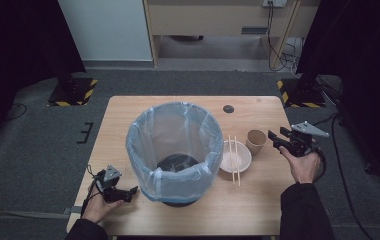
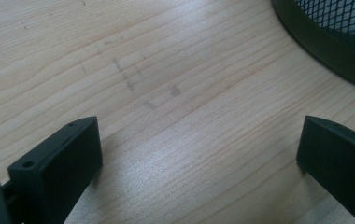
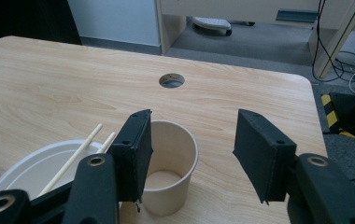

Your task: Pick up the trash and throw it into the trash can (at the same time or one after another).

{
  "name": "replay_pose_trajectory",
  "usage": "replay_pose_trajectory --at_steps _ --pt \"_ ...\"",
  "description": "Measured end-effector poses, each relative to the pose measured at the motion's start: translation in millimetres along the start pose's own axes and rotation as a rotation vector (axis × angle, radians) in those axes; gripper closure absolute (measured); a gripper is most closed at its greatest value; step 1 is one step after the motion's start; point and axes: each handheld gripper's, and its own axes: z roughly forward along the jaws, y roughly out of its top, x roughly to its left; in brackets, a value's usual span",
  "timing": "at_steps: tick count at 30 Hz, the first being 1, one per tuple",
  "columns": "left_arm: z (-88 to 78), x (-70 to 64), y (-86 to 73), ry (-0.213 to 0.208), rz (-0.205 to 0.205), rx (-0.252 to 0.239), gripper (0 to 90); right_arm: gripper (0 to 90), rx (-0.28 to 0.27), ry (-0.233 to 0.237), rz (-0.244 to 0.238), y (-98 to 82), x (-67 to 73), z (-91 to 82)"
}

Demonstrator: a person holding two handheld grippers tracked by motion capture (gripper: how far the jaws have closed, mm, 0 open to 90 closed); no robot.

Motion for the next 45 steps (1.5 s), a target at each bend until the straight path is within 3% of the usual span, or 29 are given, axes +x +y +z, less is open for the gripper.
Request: replay_pose_trajectory --at_steps 9,17,30,38,45 --pt "-0.6 -2.2 -0.4 0.007 -0.005 0.002 0.0 50.8 0.050 -0.001 -0.003 -10.8 -3.9 18.2" --pt "-0.5 -2.5 -0.4 0.007 -0.007 0.001 0.0 53.1 0.076 -0.008 0.038 -22.4 -12.1 28.5" --pt "0.1 -3.1 0.2 0.011 -0.012 0.000 0.0 59.0 0.137 0.042 0.063 -24.4 -13.8 55.0" --pt "0.4 -3.6 0.6 0.014 -0.015 0.002 0.0 69.7 0.192 0.034 0.116 -34.7 -14.8 58.2" --pt "0.6 -3.7 0.8 0.014 -0.013 0.001 0.0 81.7 0.220 0.034 0.113 -35.8 -11.5 59.5"
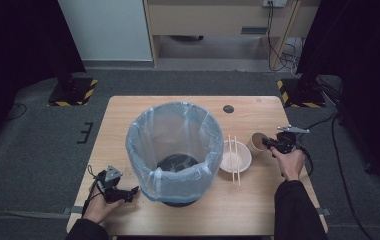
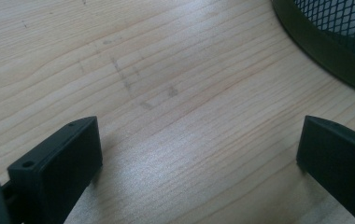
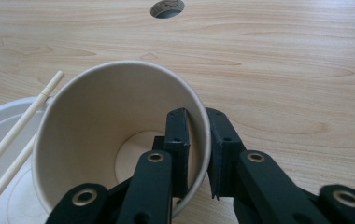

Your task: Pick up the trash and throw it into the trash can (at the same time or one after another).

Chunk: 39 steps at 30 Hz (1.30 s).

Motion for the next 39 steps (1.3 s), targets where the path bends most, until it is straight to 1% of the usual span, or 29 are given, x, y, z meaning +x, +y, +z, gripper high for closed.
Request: replay_pose_trajectory --at_steps 2,3,8,9,10,11,13,14,16,17,19,20,21,22,23,24,25,28,30,32,33,36,37,38,39 --pt "0.0 0.0 0.0 0.000 0.000 0.000 0.0 82.4 -0.005 0.003 0.005 0.2 -0.1 -0.9" --pt "0.0 0.0 0.0 0.000 0.000 0.000 0.0 83.1 -0.014 0.002 0.020 1.4 -0.9 -3.8" --pt "0.1 -0.2 0.1 0.000 0.000 0.000 0.0 83.4 -0.030 -0.008 0.031 3.3 -2.4 -10.1" --pt "0.2 -0.2 0.1 0.000 0.000 -0.001 0.0 83.4 -0.050 -0.009 0.040 5.0 -3.6 -14.3" --pt "0.2 -0.2 0.1 0.000 0.000 -0.001 0.0 83.4 -0.050 -0.009 0.040 5.0 -3.6 -14.3" --pt "0.4 -0.2 0.3 -0.002 0.001 -0.001 0.0 83.3 -0.070 -0.012 0.038 6.6 -4.1 -18.4" --pt "0.4 -0.1 0.3 -0.002 0.001 0.000 0.0 83.3 -0.077 -0.012 0.040 7.3 -3.6 -20.1" --pt "0.4 -0.2 0.3 -0.002 0.001 0.000 0.0 83.3 -0.090 -0.012 0.043 8.0 -2.7 -22.6" --pt "0.4 -0.2 0.3 -0.002 0.001 -0.001 0.0 83.3 -0.117 -0.014 0.032 10.0 -1.2 -28.9" --pt "0.4 -0.2 0.3 -0.002 0.001 0.000 0.0 83.3 -0.144 -0.016 0.027 12.3 -0.1 -35.1" --pt "0.4 -0.2 0.3 -0.001 0.001 -0.001 0.0 83.3 -0.176 -0.016 0.029 15.0 0.9 -42.2" --pt "0.4 -0.2 0.3 -0.001 0.001 -0.001 0.0 83.3 -0.176 -0.016 0.029 15.0 0.9 -42.2" --pt "0.5 -0.2 0.3 -0.002 0.001 -0.001 0.0 83.3 -0.212 -0.015 0.029 17.6 2.1 -50.0" --pt "0.4 -0.1 0.3 -0.001 0.001 -0.001 0.0 83.3 -0.212 -0.015 0.029 17.6 2.1 -50.0" --pt "0.4 -0.1 0.3 -0.001 0.001 -0.001 0.0 83.3 -0.239 -0.011 0.025 20.1 3.1 -57.6" --pt "0.4 -0.1 0.3 -0.002 0.001 -0.001 0.0 83.4 -0.250 -0.009 0.023 21.0 3.4 -60.1" --pt "0.4 -0.1 0.3 -0.001 0.002 -0.001 0.0 83.4 -0.250 -0.009 0.023 21.0 3.4 -60.1" --pt "0.4 -0.1 0.3 -0.002 0.001 0.000 0.0 83.3 -0.294 0.004 0.017 25.8 6.5 -71.2" --pt "0.4 -0.2 0.3 -0.002 0.001 -0.001 0.0 83.4 -0.301 0.007 0.015 27.0 7.8 -73.5" --pt "0.4 -0.1 0.3 -0.001 0.002 0.000 0.0 83.3 -0.328 0.016 0.010 31.5 11.6 -80.0" --pt "0.4 -0.1 0.3 -0.001 0.002 0.000 0.0 83.3 -0.328 0.016 0.010 31.5 11.6 -80.0" --pt "0.4 -0.1 0.3 -0.001 0.002 0.000 0.0 83.4 -0.367 0.031 0.011 37.5 15.0 -89.8" --pt "0.4 -0.1 0.3 -0.001 0.002 0.000 0.0 83.4 -0.389 0.037 0.009 40.4 16.7 -95.9" --pt "0.4 -0.1 0.3 -0.001 0.002 0.000 0.0 83.4 -0.400 0.040 0.011 42.0 18.0 -99.1" --pt "0.4 -0.1 0.3 -0.001 0.002 0.000 0.0 83.4 -0.400 0.040 0.011 42.0 18.0 -99.1"
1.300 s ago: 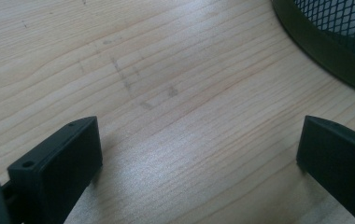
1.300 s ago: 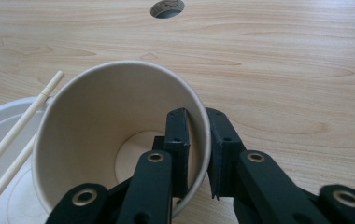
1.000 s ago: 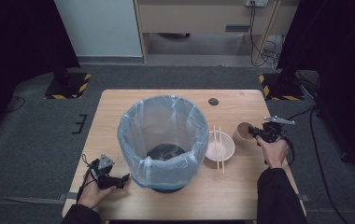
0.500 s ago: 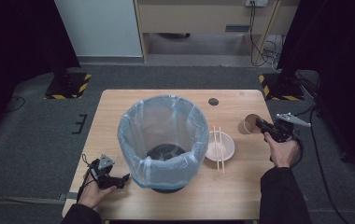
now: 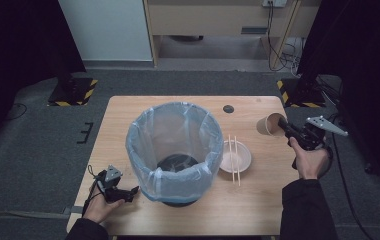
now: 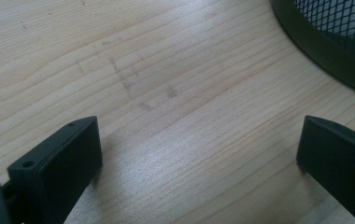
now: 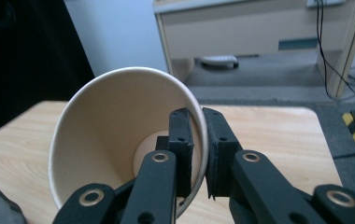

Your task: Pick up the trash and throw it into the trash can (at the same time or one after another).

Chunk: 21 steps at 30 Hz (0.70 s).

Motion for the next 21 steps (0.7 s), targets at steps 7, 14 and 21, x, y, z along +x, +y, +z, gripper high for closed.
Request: replay_pose_trajectory --at_steps 7,14,21 --pt "0.0 0.0 0.0 0.000 0.000 0.000 0.0 83.3 -0.069 0.032 -0.003 17.5 8.8 -14.2" --pt "0.0 0.0 0.0 0.000 0.000 0.000 0.0 83.3 -0.139 0.068 -0.015 33.7 19.3 -29.1" --pt "0.0 0.0 0.0 0.000 0.000 0.000 0.0 83.3 -0.191 0.108 -0.027 45.7 31.3 -41.3"
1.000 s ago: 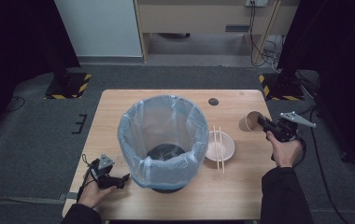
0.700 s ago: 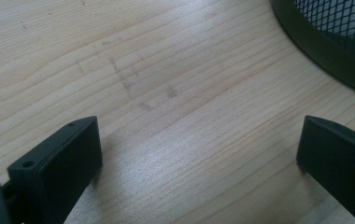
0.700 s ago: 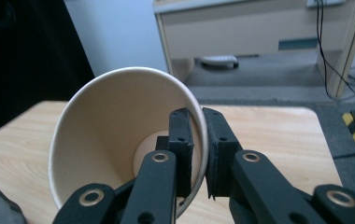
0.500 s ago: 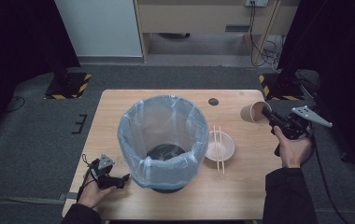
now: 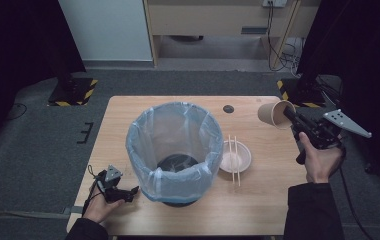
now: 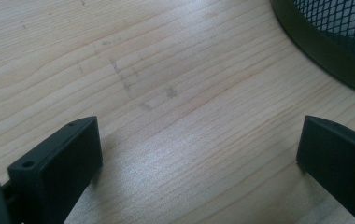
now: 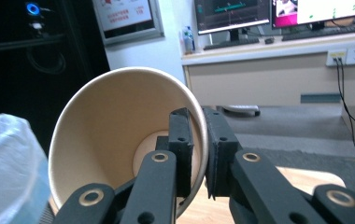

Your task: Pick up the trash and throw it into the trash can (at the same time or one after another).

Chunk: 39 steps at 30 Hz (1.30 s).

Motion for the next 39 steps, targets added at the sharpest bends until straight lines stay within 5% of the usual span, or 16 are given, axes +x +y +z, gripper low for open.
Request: replay_pose_trajectory --at_steps 26,39 --pt "0.1 0.0 0.1 0.000 0.001 0.000 0.0 83.3 -0.137 0.175 -0.047 40.2 54.6 -19.2" --pt "0.2 0.0 0.1 -0.001 0.000 -0.001 0.0 83.2 -0.142 0.267 -0.082 48.3 86.2 -9.7"
